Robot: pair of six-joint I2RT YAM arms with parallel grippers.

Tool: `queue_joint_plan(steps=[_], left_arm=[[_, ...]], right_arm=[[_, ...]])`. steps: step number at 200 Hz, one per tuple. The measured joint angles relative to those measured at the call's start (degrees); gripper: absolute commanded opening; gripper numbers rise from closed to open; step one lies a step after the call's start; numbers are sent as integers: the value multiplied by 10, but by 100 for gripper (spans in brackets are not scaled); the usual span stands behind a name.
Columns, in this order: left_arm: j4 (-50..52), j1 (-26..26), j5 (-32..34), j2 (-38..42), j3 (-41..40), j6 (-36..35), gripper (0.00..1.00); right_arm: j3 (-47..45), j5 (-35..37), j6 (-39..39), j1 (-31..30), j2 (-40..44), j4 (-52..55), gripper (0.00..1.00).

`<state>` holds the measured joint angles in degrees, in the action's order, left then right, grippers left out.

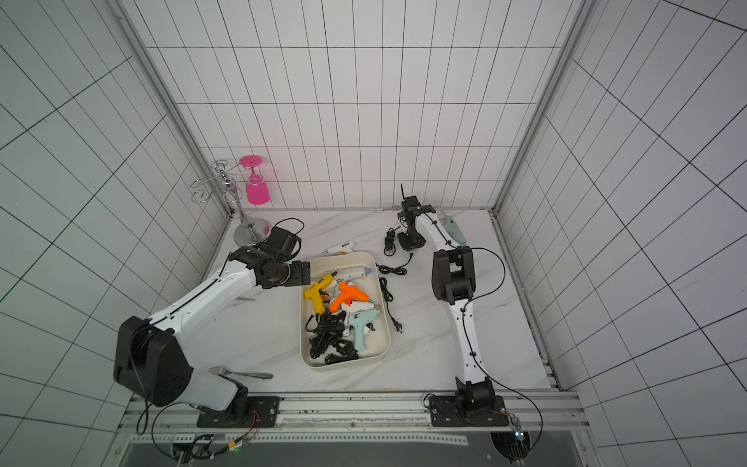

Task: Put the hot melt glue gun into the storage box
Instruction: Pick up the hot melt adhesive gun from the center of the board.

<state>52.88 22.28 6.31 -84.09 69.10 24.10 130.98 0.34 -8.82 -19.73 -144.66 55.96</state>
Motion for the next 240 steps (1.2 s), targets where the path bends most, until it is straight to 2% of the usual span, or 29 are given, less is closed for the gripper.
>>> queue_joint_plan(steps=[42, 102, 123, 183, 240], left_arm=[[-11, 0, -6, 28, 0, -13, 96], [-30, 0, -29, 47, -1, -12, 96], [-42, 0, -41, 65, -8, -10, 96], [-64, 0, -80, 104, -49, -5, 96], [-75, 0, -127, 118, -89, 4, 95]], right_arm=[[-33, -6, 16, -4, 68, 20, 13], [-31, 14, 38, -39, 302, 28, 13], [-21, 39, 51, -75, 346, 52, 13], [-10, 111, 125, -195, 381, 139, 13], [-103, 172, 222, -323, 487, 155, 12]])
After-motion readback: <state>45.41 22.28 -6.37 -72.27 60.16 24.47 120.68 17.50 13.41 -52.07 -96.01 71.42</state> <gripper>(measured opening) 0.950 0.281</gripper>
